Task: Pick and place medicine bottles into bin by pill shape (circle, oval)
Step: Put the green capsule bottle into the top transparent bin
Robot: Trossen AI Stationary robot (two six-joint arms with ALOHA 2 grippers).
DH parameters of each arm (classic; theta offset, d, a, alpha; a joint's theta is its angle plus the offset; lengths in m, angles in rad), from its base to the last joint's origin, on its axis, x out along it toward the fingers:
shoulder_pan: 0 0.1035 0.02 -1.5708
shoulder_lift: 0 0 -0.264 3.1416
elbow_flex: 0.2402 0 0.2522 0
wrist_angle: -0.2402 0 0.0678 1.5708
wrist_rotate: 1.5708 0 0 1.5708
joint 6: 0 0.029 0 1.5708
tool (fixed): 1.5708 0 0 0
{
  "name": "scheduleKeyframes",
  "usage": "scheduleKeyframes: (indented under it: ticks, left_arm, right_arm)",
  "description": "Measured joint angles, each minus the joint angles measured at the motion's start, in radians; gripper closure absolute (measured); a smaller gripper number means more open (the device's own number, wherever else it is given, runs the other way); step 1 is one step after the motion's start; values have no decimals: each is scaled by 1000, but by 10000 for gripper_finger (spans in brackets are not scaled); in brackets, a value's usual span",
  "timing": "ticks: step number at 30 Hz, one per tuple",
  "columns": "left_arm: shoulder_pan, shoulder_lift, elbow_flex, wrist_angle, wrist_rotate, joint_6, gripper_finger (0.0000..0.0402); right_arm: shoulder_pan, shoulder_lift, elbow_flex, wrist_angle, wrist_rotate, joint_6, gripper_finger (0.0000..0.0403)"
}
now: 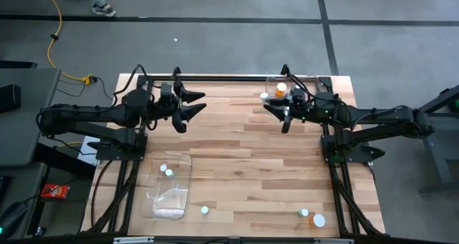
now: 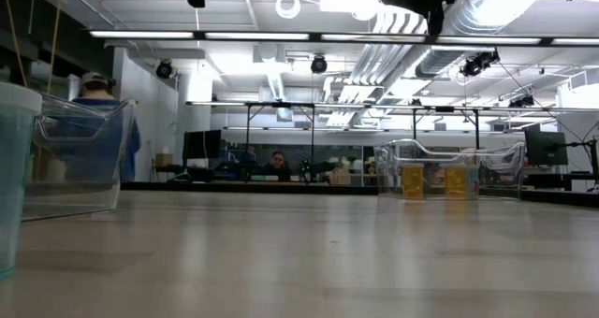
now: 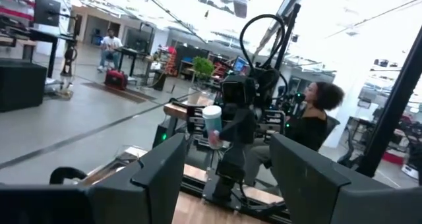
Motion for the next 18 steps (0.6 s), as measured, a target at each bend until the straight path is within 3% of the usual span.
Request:
scheduleKeyframes:
  ticks: [5, 10, 14, 18]
  left_arm:
    - [-1, 3, 0, -14, 4, -28, 190]
    - [-1, 3, 0, -35, 4, -77, 190]
    - [-1, 3, 0, -33, 4, -78, 190]
    - [-1, 3, 0, -31, 5, -77, 190]
  right_arm:
    - [-9, 1, 24, -65, 36, 27, 314]
    - [-141, 40, 214, -515, 193, 55, 314]
    - [-321, 123, 315, -836, 163, 54, 314]
    - [-478, 209, 287, -953, 79, 61, 314]
